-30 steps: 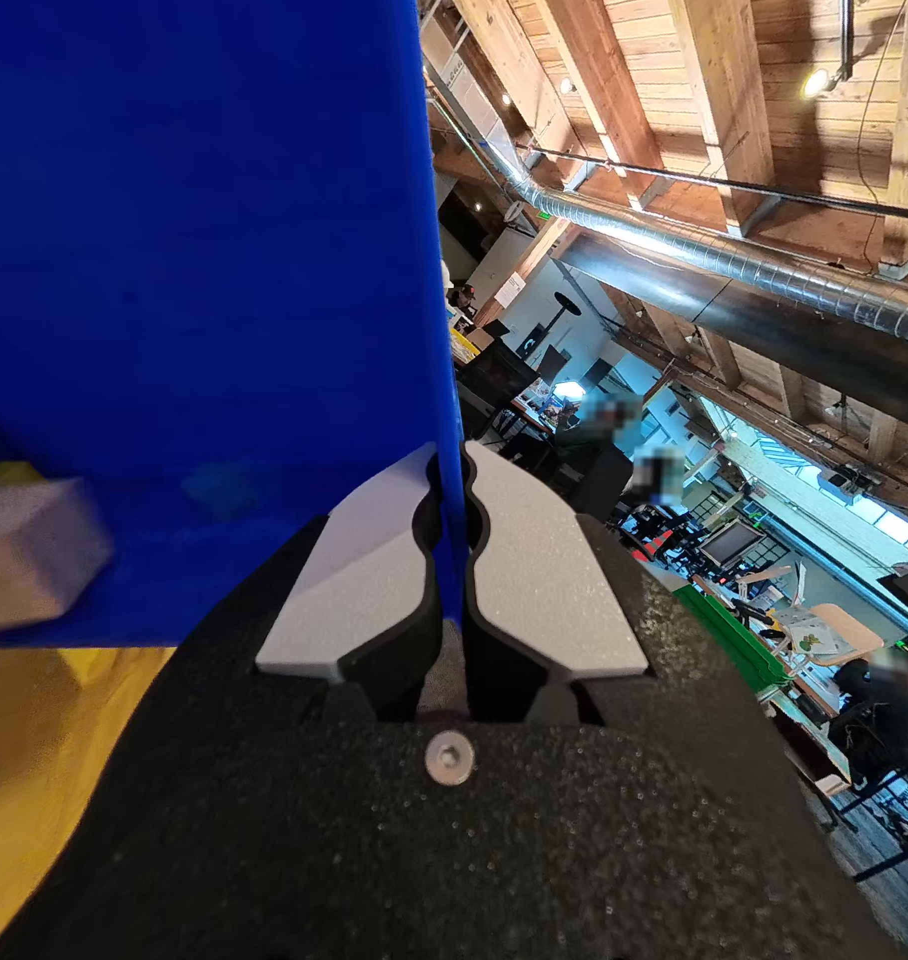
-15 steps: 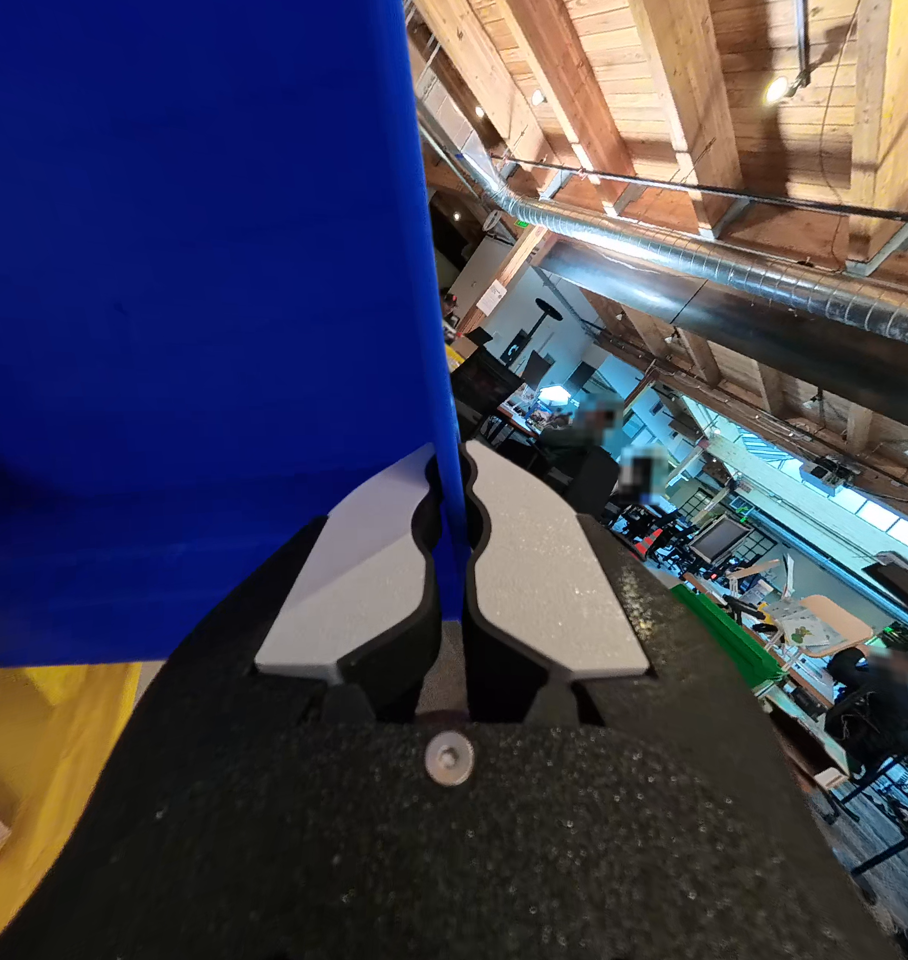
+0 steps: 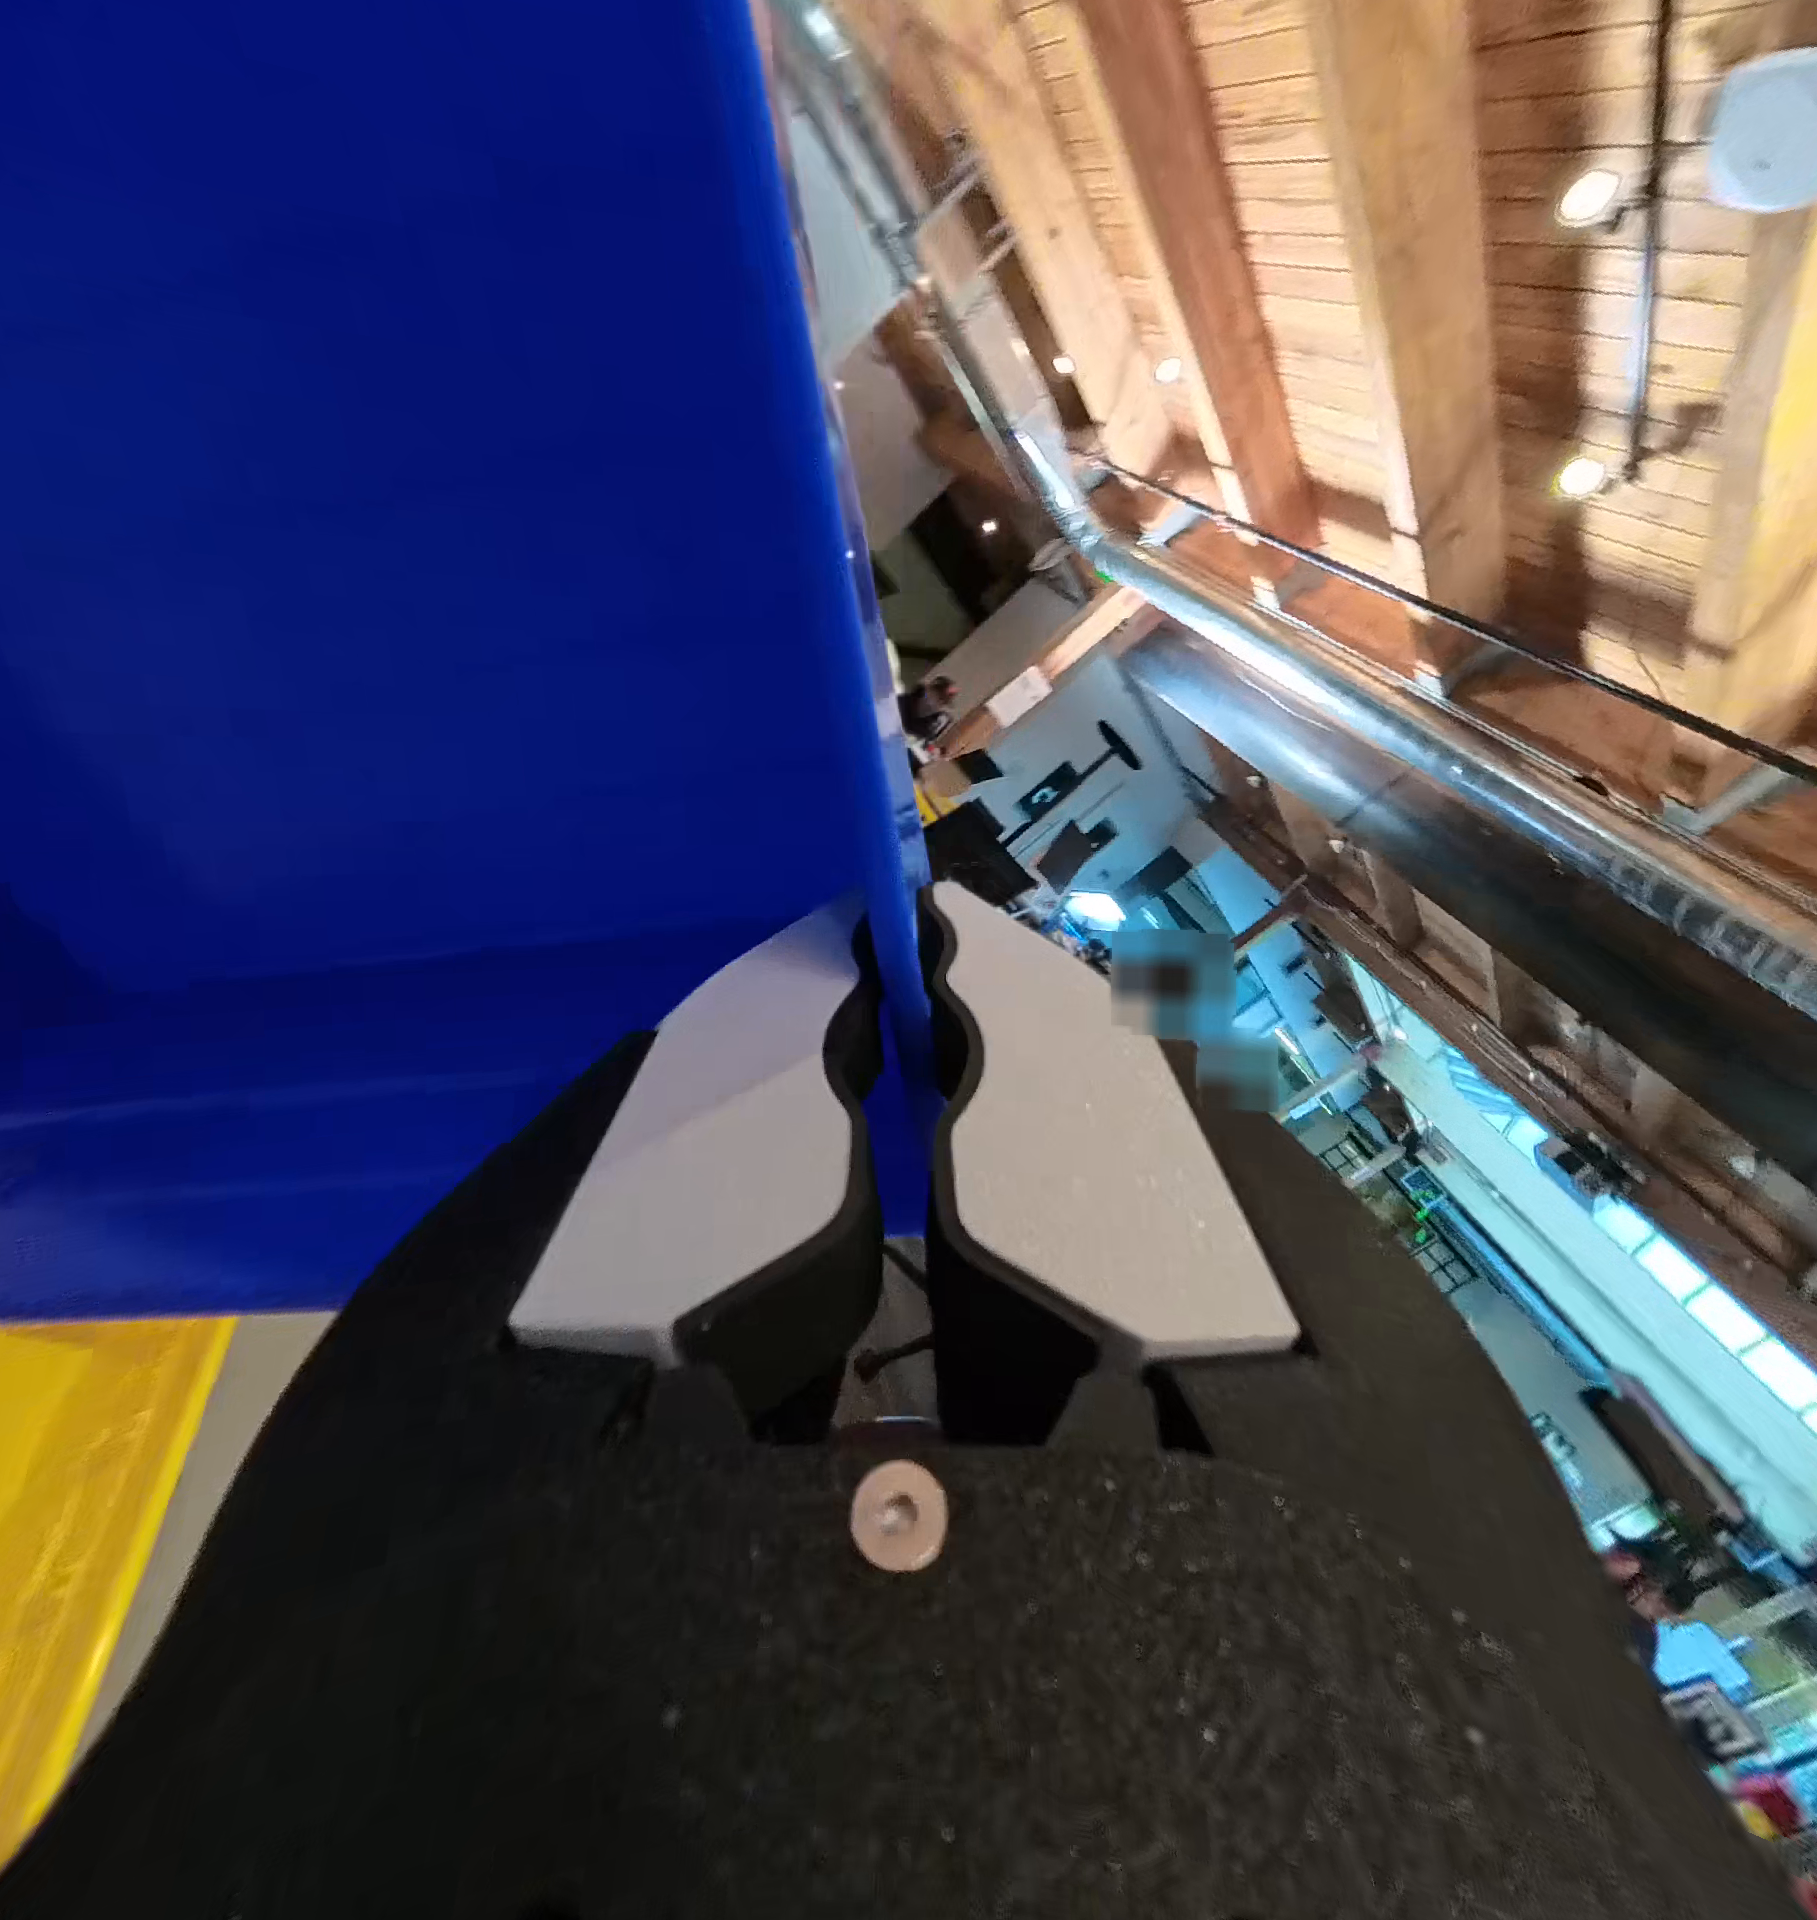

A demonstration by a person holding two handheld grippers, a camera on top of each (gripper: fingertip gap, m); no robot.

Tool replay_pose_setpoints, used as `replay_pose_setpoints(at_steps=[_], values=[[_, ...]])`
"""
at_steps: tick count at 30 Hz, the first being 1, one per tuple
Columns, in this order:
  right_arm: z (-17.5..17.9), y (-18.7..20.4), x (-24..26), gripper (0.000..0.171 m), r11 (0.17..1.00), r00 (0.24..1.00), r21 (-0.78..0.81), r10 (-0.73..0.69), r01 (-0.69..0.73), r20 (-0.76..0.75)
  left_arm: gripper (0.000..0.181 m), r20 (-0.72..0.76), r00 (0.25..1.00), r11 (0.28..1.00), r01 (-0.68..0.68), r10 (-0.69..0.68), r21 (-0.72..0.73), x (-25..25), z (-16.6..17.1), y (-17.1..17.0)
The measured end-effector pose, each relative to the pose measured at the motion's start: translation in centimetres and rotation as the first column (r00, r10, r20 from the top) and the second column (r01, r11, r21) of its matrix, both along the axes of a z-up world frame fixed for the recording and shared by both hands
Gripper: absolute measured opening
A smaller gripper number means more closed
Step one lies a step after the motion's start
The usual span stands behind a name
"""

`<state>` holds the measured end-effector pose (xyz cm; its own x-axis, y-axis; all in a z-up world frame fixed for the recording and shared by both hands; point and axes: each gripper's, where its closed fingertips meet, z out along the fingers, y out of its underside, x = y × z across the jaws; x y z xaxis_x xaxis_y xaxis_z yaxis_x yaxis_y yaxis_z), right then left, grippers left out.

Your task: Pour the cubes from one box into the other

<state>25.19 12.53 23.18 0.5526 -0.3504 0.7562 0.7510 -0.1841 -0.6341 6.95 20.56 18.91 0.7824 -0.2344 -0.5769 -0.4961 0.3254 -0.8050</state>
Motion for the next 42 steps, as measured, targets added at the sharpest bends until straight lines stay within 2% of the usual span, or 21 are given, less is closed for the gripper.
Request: replay_pose_setpoints(at_steps=[4,6,9,11,15,19,21,24,27,29,32,37,42], values=[[4.5,2.0,-8.6,0.003,0.978,0.995,-0.195,0.083,-0.073,0.046,0.005,0.043,0.997,0.978,-0.047,0.057,-0.204,-8.8,2.6,0.2],[4.6,3.7,-14.2,0.003,0.929,0.988,-0.350,0.147,-0.119,0.054,0.005,-0.003,0.992,0.947,-0.120,0.125,-0.298,-14.9,2.9,0.0],[3.1,6.6,-24.3,0.003,0.825,0.959,-0.510,0.284,-0.245,-0.001,0.005,-0.062,0.974,0.854,-0.219,0.216,-0.472,-25.4,1.5,-0.7],[0.2,8.1,-31.8,0.003,0.711,0.929,-0.631,0.368,-0.309,-0.040,0.005,-0.125,0.949,0.766,-0.308,0.290,-0.565,-33.0,-0.7,-1.5],[-7.5,9.7,-46.0,0.003,0.448,0.858,-0.830,0.509,-0.332,-0.068,0.005,-0.237,0.891,0.540,-0.428,0.388,-0.725,-46.7,-7.3,-4.3],[-15.5,11.6,-56.5,0.002,0.209,0.817,-0.926,0.556,-0.316,-0.153,0.006,-0.244,0.879,0.320,-0.389,0.411,-0.864,-55.7,-14.9,-6.4],[-19.4,12.5,-59.9,0.002,0.119,0.806,-0.958,0.573,-0.262,-0.150,0.006,-0.252,0.879,0.224,-0.363,0.404,-0.905,-58.3,-18.6,-7.0],[-24.7,13.7,-62.9,0.002,0.022,0.803,-0.984,0.581,-0.178,-0.133,0.006,-0.267,0.879,0.121,-0.338,0.396,-0.933,-60.7,-23.4,-7.0],[-29.0,14.1,-64.3,0.002,-0.136,0.815,-0.981,0.548,-0.136,-0.189,0.006,-0.240,0.892,0.027,-0.270,0.384,-0.962,-61.9,-26.5,-6.9],[-30.9,14.6,-65.3,0.002,-0.205,0.810,-0.968,0.537,-0.145,-0.235,0.006,-0.231,0.899,-0.016,-0.243,0.372,-0.970,-62.5,-27.9,-6.9],[-33.5,15.3,-66.5,0.004,-0.263,0.812,-0.952,0.516,-0.154,-0.274,0.007,-0.214,0.903,-0.051,-0.210,0.374,-0.976,-63.1,-29.6,-6.6],[-36.5,15.8,-66.9,0.008,-0.298,0.827,-0.941,0.478,-0.162,-0.294,0.007,-0.166,0.913,-0.077,-0.148,0.373,-0.986,-63.4,-32.0,-5.8],[-37.0,17.1,-68.0,0.012,-0.256,0.807,-0.932,0.474,-0.257,-0.353,0.007,-0.134,0.902,-0.030,-0.133,0.410,-0.991,-63.9,-32.3,-4.6]])
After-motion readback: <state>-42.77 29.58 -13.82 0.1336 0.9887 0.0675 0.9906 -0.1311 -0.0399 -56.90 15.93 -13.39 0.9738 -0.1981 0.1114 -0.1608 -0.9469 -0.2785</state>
